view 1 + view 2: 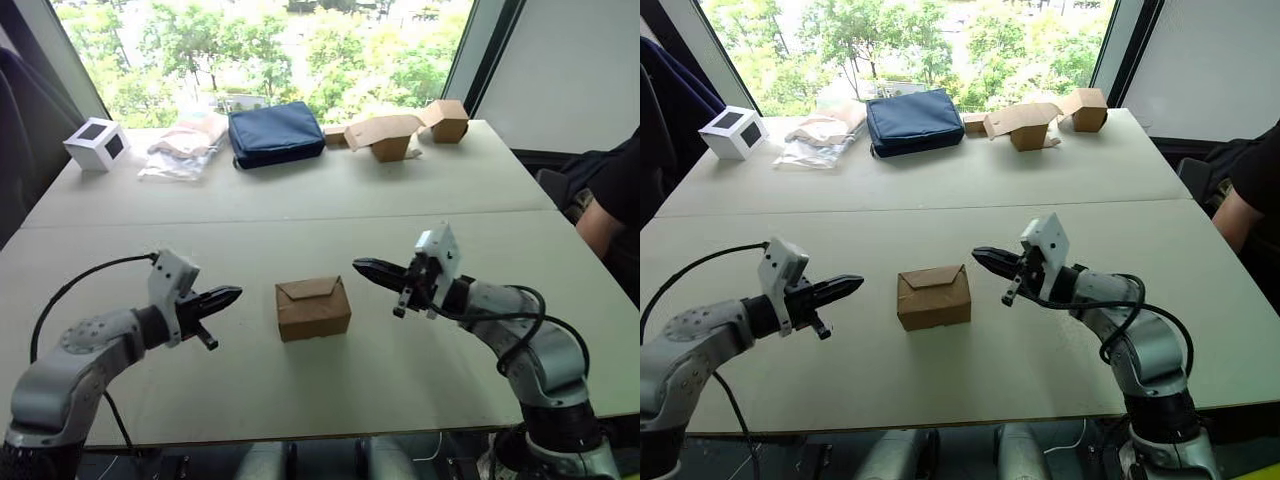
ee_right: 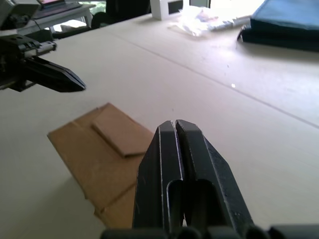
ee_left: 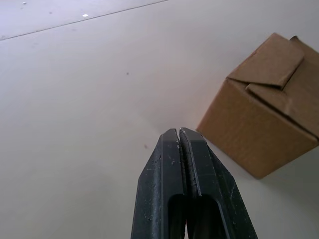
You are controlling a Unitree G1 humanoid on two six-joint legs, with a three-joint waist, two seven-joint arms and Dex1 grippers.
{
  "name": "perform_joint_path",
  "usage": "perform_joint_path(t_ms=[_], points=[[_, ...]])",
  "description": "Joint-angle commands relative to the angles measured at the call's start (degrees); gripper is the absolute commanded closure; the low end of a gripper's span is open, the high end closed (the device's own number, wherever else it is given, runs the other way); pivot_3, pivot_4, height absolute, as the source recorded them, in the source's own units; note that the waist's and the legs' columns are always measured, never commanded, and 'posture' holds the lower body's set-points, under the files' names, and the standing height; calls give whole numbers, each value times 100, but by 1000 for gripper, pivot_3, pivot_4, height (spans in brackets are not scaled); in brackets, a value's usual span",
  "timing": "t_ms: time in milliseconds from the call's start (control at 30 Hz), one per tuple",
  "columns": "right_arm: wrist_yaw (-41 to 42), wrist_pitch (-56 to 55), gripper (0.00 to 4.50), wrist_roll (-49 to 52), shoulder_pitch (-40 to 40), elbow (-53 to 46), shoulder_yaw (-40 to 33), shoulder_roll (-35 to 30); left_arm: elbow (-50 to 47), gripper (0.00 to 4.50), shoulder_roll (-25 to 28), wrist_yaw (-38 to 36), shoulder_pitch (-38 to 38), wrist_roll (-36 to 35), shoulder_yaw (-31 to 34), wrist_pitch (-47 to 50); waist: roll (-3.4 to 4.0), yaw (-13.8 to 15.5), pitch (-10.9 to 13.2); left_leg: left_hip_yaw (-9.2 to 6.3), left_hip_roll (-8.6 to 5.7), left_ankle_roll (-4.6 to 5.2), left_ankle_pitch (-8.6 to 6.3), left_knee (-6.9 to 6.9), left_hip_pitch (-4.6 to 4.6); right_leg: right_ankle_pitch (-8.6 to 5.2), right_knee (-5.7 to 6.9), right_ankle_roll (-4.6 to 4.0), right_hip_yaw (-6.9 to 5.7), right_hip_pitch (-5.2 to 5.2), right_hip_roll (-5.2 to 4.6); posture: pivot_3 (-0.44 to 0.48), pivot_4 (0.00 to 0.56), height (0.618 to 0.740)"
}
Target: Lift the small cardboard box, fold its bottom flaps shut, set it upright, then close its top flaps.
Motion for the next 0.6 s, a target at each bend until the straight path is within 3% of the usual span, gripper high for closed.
perform_joint_path(t_ms=[33,333,600], points=[[18,39,4500,213,336,-375,-241,-227,-313,4460,41,-8,301,-13,199,-237,1,1,0,0,0,0,0,-1,0,0,0,0,0,0,-1,0,150,740],[126,298,4500,625,1307,-520,-793,-779,-364,4460,-19,-325,1422,-547,514,-248,3,-5,-1,2,1,6,-4,-4,1,-5,-8,-8,-3,4,-6,0,150,740],[203,295,4500,631,1448,-420,-714,-1113,-90,4460,-8,-544,1588,-603,483,-347,4,46,-2,2,1,7,-4,-3,4,-10,-15,-17,-9,12,-8,0,150,740]])
